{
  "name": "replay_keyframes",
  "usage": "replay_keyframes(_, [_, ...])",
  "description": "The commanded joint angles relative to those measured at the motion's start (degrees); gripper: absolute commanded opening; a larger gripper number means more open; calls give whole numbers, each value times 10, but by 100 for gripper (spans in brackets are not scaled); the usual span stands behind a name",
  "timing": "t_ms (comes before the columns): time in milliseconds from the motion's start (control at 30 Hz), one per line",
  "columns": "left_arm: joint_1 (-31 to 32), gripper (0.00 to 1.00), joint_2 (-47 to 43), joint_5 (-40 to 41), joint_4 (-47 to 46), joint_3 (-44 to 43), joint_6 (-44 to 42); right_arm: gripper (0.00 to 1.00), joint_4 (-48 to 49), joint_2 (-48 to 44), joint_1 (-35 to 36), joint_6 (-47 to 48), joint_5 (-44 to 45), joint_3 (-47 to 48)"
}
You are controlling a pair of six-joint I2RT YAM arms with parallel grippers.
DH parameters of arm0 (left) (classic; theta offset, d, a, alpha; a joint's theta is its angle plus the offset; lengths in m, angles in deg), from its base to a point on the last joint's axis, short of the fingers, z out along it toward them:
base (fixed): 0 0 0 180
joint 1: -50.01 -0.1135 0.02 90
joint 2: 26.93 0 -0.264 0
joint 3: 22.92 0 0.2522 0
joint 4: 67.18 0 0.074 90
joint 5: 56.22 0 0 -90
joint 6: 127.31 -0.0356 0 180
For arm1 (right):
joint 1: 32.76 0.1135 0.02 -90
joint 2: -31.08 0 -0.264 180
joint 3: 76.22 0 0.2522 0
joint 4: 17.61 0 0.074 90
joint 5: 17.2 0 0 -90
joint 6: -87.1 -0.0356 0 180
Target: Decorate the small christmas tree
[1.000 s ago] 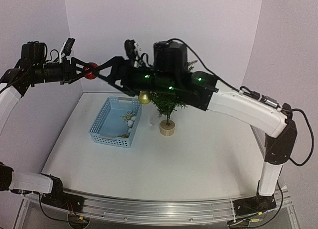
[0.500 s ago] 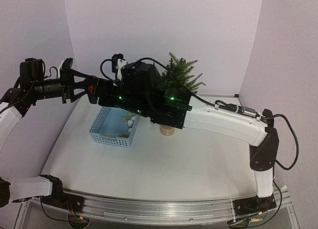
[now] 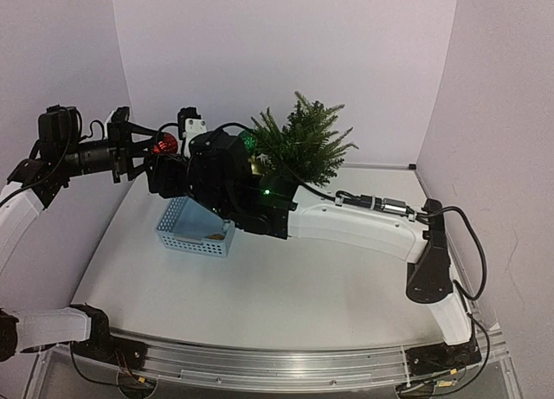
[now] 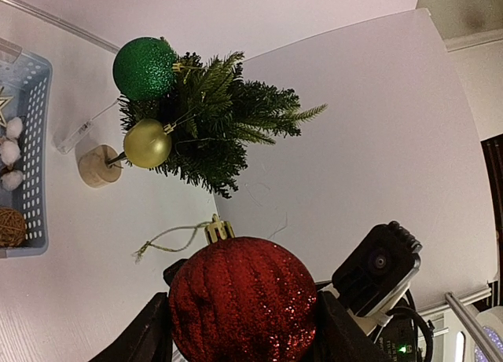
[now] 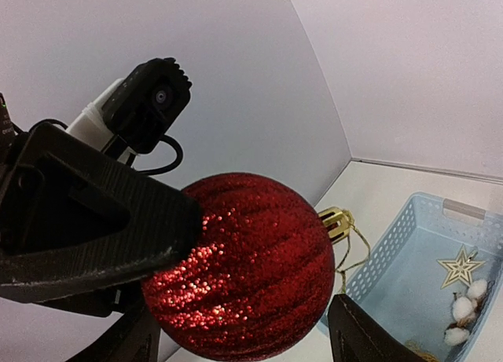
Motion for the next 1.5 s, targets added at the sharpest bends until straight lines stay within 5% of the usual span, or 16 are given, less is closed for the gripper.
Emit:
replay_keyframes(0, [0, 42, -3, -14, -33, 10, 14, 72, 50, 12, 3, 39, 22, 39])
replay_keyframes(233, [0, 41, -1, -13, -31, 11, 16, 69, 53, 19, 3, 53, 33, 47])
replay_keyframes(633, [0, 42, -4, -14, -23, 17, 7, 45, 55, 31, 2, 66, 27, 64])
replay_keyframes(733, [1, 55, -6, -16, -22, 22, -1, 35, 58, 17, 2, 73, 27, 45])
replay_keyframes(833, [1, 83, -7, -19, -20, 22, -19, 32, 60, -8, 2, 102, 2, 13])
replay_keyframes(967, [0, 99, -2, -24, 12, 1, -73, 23, 61, -75, 1, 167, -37, -72])
replay_keyframes(1133, [0, 100, 13, -79, 45, -30, -160, 21, 56, -199, -9, 267, -150, -216])
replay_keyframes(1267, [1, 100, 50, -171, 112, -57, -314, 24, 25, -300, -12, 369, -229, -320])
replay_keyframes(1467, [14, 99, 114, -283, 259, -119, -507, 24, -56, -366, -12, 513, -274, -367])
